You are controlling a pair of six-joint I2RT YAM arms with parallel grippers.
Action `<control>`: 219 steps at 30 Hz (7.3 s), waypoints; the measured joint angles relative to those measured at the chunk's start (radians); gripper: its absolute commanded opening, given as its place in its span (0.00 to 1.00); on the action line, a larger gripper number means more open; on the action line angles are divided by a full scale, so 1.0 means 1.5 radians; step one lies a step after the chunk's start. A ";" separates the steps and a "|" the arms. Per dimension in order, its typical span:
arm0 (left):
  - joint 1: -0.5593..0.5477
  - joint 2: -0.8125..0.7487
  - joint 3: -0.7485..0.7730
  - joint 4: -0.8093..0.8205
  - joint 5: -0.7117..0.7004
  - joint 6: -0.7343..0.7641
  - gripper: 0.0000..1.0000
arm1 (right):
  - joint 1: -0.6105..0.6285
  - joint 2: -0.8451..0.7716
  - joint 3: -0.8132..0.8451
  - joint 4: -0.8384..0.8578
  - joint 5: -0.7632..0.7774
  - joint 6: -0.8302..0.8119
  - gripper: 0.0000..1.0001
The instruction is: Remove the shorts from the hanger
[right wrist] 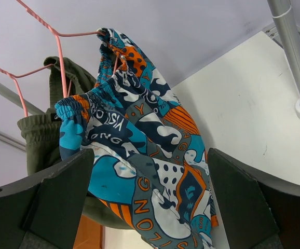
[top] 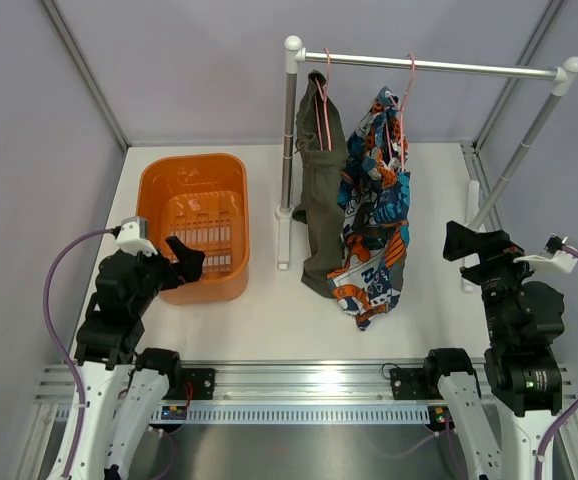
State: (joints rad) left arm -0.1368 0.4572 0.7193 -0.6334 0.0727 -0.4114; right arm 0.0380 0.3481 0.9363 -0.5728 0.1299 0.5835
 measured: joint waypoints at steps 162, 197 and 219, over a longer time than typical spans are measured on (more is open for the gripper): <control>-0.799 0.566 0.272 0.273 -0.434 -0.005 0.93 | 0.553 0.285 0.128 -0.198 0.106 -0.022 0.00; -0.788 0.627 0.298 0.244 -0.553 -0.026 0.00 | 0.730 0.359 0.251 -0.271 0.292 0.022 0.00; -0.673 0.774 0.438 0.254 -0.474 0.018 0.00 | 0.732 0.281 0.254 -0.328 0.323 0.028 0.00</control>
State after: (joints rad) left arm -1.1458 1.6184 1.3766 -0.2520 -0.6388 -0.3851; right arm 1.1355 0.7689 1.3167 -1.0641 0.6140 0.6254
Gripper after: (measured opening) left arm 0.020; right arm 0.103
